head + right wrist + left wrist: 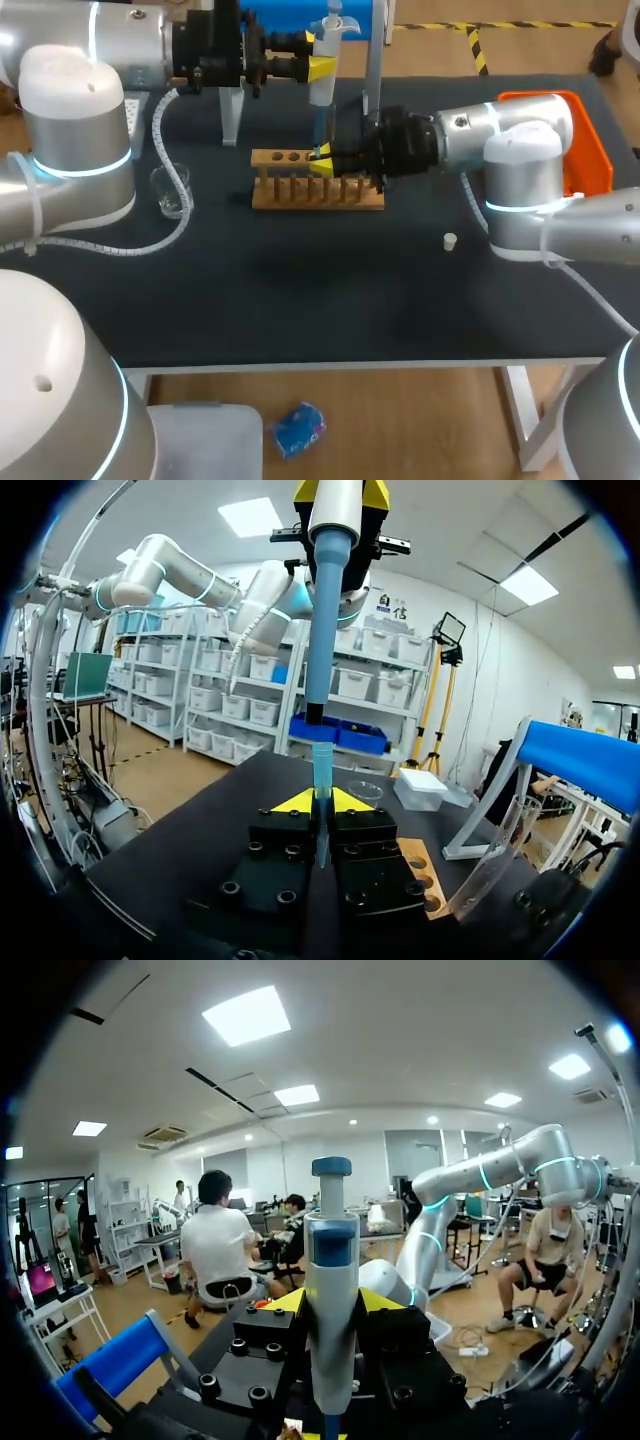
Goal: Invert the test tube, pick up the pipette, mount the tip to pipette, aspirate from beaker and dispense into the tube, eject the tip, return the pipette, and cap with the stopper.
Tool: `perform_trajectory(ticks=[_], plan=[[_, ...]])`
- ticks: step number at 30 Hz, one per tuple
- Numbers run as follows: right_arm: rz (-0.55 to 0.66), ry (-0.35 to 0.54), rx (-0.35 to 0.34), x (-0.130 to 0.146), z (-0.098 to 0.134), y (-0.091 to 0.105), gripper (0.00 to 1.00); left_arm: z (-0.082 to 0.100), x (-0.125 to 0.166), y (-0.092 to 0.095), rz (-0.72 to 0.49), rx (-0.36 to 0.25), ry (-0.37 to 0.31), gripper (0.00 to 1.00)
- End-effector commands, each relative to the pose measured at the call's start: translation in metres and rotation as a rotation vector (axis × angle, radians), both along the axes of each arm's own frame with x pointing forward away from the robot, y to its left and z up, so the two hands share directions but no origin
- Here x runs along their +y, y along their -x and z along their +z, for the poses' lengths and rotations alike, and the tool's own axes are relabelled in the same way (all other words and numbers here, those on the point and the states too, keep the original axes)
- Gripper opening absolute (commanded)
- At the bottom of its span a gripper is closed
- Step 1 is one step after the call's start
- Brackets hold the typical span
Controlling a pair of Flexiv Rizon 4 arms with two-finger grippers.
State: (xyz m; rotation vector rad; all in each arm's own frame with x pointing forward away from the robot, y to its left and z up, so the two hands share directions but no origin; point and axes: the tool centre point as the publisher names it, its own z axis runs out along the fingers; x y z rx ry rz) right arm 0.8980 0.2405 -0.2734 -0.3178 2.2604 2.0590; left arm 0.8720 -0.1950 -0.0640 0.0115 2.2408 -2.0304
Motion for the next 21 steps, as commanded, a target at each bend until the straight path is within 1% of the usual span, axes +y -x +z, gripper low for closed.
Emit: perform_trajectory(ticks=[1,21], plan=[[0.003,-0.002,-0.001,-0.0001,0.0001,-0.0019,0.00,0.0004,0.0002,0.0005,0.002,0.000,0.000,0.00],[0.015,-0.004,-0.016,0.0008,0.0047,0.0002,0.00,0.0004,0.0002,0.0005,0.002,0.000,0.000,0.00]])
